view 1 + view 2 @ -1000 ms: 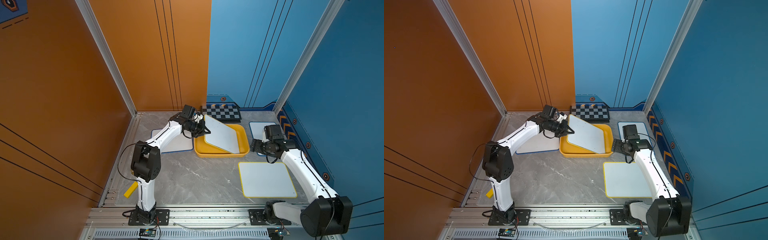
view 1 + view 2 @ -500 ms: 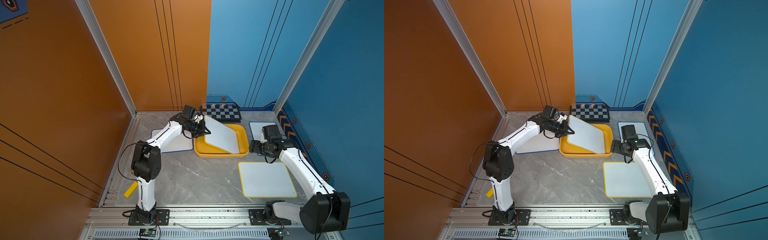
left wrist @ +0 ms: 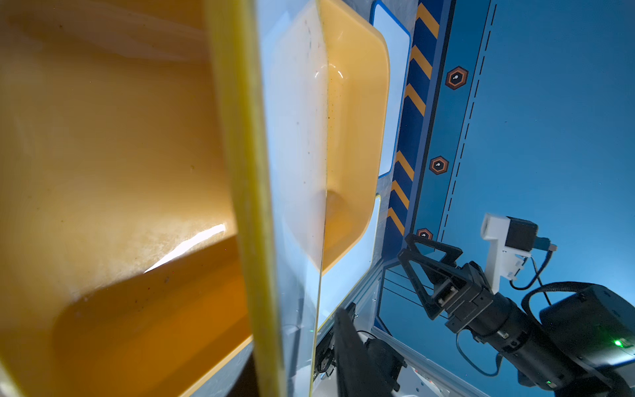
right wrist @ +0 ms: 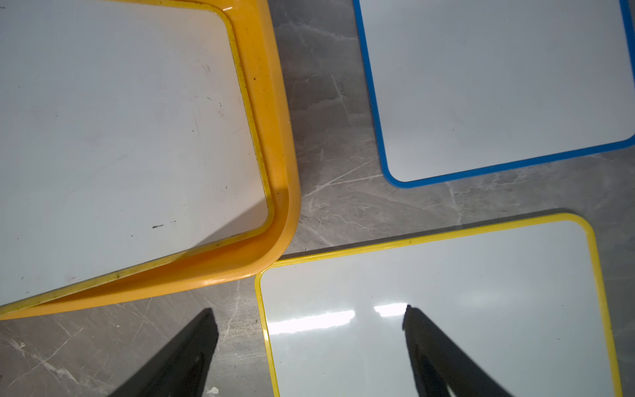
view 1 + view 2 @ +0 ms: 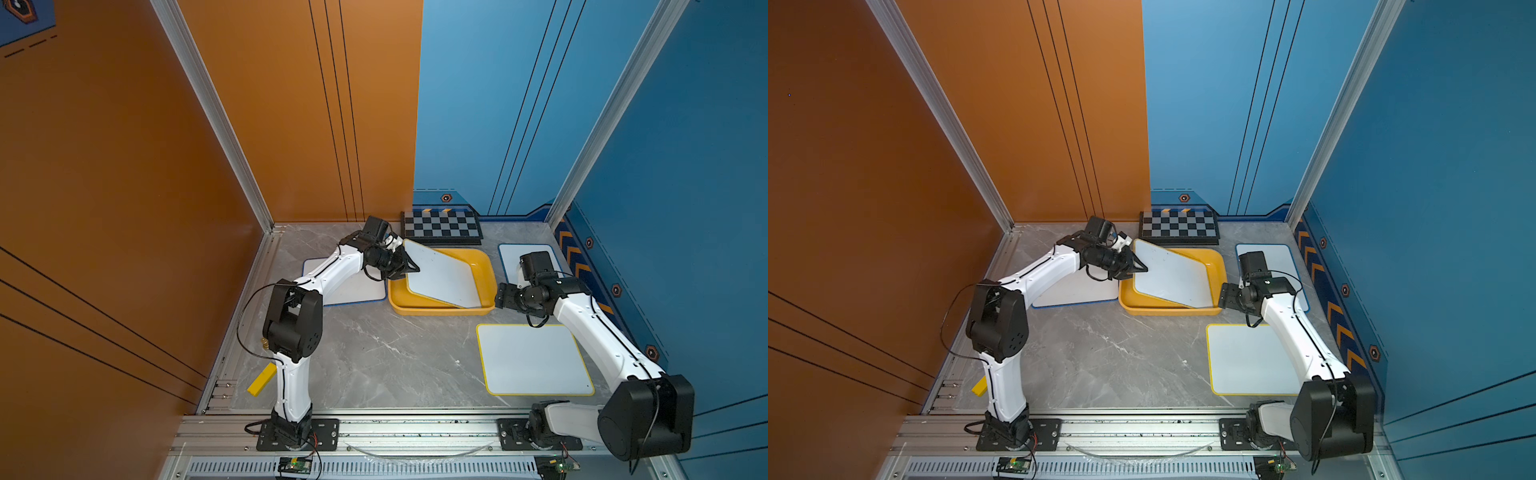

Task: Put the whiteboard into the storage box
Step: Place the whiteboard in the storage box.

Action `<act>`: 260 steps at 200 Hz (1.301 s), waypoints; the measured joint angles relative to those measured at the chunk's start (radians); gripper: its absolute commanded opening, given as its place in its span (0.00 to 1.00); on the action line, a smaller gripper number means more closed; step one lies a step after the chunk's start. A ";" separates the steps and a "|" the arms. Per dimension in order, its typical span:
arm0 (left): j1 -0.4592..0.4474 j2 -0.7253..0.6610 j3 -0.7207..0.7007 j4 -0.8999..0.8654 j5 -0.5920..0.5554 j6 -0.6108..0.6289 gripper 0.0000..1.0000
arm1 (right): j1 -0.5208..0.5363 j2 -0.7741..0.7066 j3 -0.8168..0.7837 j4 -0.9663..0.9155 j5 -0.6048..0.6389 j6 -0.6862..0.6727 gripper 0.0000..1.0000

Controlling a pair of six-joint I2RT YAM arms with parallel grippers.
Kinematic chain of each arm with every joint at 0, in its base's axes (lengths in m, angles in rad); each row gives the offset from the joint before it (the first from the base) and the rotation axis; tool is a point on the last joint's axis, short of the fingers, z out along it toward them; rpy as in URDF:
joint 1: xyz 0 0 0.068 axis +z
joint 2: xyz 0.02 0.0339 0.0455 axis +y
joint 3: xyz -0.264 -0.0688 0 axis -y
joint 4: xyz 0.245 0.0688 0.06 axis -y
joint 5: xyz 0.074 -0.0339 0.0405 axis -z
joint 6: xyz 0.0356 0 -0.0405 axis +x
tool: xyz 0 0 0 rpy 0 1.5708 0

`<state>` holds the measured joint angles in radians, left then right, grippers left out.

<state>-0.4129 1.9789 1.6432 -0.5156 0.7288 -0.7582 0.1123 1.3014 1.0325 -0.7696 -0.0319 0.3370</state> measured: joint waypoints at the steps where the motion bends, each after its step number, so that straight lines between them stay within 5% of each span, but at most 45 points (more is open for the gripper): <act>1: 0.000 0.000 0.000 -0.001 -0.001 0.002 0.37 | 0.000 0.000 0.000 0.000 0.000 0.000 0.88; 260: -0.026 0.169 0.097 -0.206 -0.206 0.115 0.48 | 0.047 0.219 -0.050 0.223 -0.178 0.023 0.88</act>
<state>-0.4389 2.1475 1.7397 -0.7212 0.5224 -0.6430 0.1593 1.5208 0.9821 -0.5468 -0.2100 0.3595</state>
